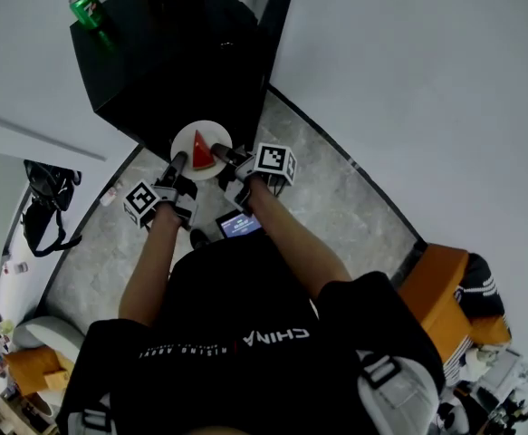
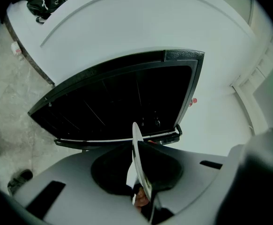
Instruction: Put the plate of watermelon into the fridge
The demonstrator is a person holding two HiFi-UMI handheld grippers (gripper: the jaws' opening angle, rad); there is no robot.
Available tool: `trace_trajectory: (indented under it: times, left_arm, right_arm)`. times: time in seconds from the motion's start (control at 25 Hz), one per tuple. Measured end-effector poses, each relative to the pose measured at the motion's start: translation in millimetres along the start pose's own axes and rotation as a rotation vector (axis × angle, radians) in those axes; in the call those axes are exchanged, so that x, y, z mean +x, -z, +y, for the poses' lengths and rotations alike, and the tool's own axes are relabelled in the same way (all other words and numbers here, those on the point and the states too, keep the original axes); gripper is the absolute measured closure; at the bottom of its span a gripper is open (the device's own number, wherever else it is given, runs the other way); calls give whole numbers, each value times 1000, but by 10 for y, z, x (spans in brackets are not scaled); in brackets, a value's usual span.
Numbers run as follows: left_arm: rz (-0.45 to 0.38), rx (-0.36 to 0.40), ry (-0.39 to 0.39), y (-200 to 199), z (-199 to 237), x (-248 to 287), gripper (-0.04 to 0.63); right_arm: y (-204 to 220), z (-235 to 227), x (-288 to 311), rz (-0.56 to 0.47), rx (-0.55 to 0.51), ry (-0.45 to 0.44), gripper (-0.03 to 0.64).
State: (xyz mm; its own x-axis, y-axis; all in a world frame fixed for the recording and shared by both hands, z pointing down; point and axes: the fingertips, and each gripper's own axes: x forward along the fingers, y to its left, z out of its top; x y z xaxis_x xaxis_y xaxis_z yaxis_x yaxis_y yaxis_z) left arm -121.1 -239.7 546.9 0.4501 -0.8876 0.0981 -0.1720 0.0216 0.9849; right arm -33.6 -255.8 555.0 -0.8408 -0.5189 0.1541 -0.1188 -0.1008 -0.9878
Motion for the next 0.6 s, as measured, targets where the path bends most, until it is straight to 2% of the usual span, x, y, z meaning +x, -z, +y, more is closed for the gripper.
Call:
trace_trajectory:
  times: [0.08,0.32,0.44,0.6]
  left_arm:
    - [-17,5,2,-39,11,3,563]
    - [-28,-67,47,23,110,149,563]
    - [-100,-143,34,-28,305,264,563]
    - [-171,-154,-14,-164,625,454,565]
  right_arm:
    - [-55,-36,32,-4,7,4,586]
    - [-306,-237,217,-29,40,12,586]
    - [-435,-340,341,-25,26,14,586]
    - [-627,-510,598,-2,-43,30,586]
